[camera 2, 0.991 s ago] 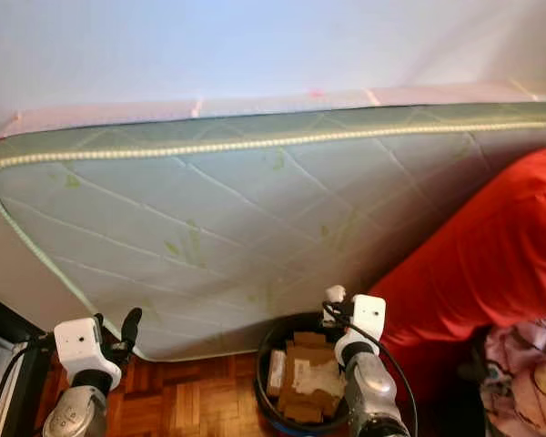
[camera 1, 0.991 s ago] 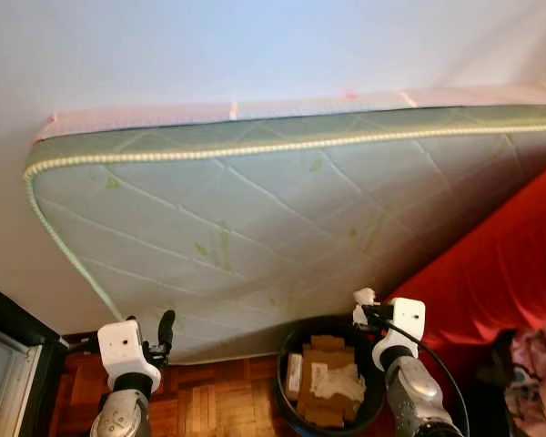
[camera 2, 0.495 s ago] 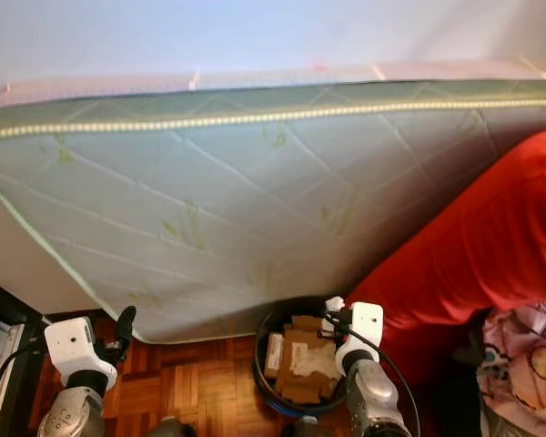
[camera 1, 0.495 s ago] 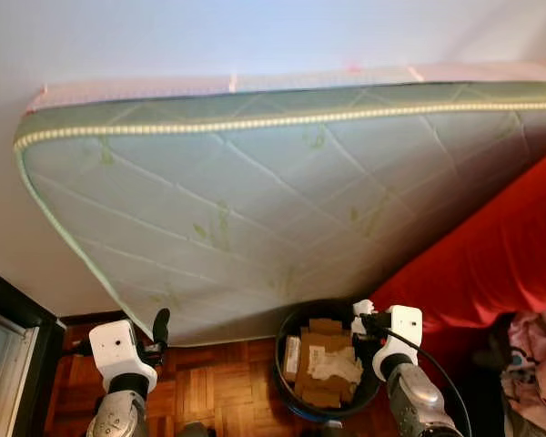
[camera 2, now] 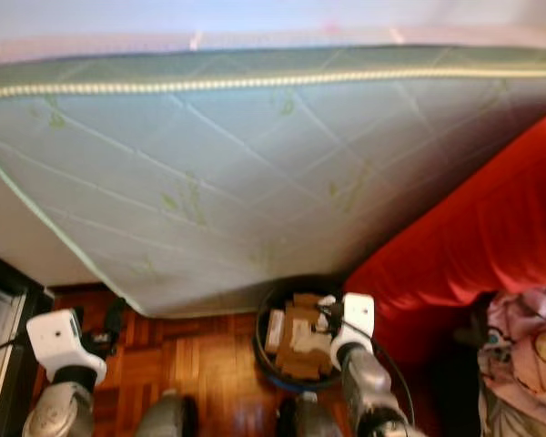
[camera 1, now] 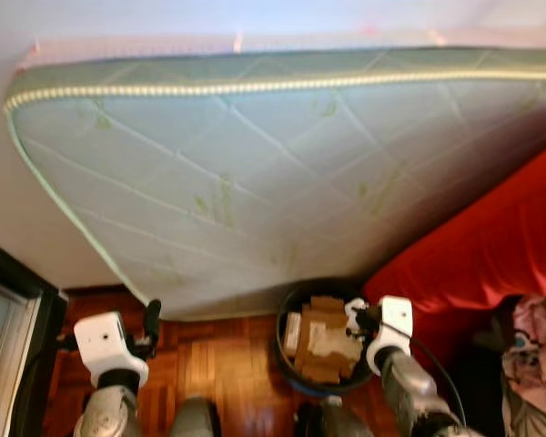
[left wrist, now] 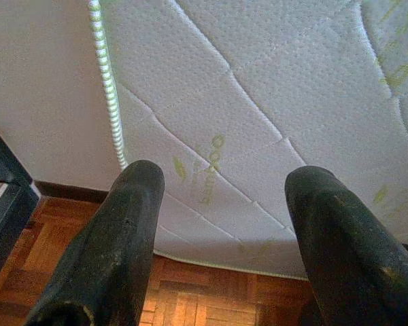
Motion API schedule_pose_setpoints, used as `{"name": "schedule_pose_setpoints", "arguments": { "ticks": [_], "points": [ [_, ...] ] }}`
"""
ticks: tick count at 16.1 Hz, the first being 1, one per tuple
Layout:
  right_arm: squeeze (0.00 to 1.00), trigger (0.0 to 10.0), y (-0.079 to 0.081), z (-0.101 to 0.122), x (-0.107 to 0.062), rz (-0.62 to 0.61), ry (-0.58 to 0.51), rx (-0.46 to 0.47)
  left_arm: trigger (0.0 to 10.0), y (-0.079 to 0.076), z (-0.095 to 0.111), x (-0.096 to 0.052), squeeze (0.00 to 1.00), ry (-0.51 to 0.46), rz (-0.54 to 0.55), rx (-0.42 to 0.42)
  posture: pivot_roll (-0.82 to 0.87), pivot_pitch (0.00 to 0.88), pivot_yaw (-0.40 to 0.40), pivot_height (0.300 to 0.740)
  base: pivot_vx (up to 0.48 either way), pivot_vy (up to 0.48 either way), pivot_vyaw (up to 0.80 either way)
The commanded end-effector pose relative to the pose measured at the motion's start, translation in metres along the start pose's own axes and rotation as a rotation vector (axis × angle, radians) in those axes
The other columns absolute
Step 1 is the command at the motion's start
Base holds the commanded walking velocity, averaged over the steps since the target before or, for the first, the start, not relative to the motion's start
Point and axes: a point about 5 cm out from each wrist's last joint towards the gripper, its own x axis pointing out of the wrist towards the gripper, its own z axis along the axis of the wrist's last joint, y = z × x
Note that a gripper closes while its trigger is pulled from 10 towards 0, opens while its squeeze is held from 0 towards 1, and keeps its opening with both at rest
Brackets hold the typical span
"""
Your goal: Clean up the room
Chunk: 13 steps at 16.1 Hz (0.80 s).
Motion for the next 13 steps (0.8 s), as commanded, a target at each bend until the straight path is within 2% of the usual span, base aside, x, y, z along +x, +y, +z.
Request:
{"name": "schedule_pose_setpoints", "arguments": {
  "ticks": [1, 4, 7, 13],
  "points": [
    [0.0, 10.0, -0.006, -0.007, -0.002, -0.021, 0.042, 0.0, 10.0, -0.003, 0.001, -0.008, 0.0, 0.019, 0.002, -0.018, 0.17, 0.375, -0.079, 0.67, 0.0, 0.0, 0.0],
    [0.0, 10.0, -0.005, 0.001, 0.002, -0.023, 0.053, -0.032, 10.0, -0.008, 0.009, -0.015, 0.0, 0.014, -0.001, -0.028, 0.19, 0.431, -0.084, 0.67, 0.0, 0.0, 0.0],
    [0.0, 10.0, 0.003, 0.013, 0.006, -0.003, 0.014, -0.036, 10.0, -0.013, 0.019, -0.025, 0.0, 0.018, -0.008, -0.039, 0.21, 0.48, -0.085, 0.67, 0.0, 0.0, 0.0],
    [0.0, 10.0, 0.013, 0.022, 0.012, -0.011, 0.039, -0.03, 10.0, -0.016, 0.035, -0.037, 0.0, 0.02, -0.009, -0.042, 0.25, 0.529, -0.084, 0.67, 0.0, 0.0, 0.0]
  ]
}}
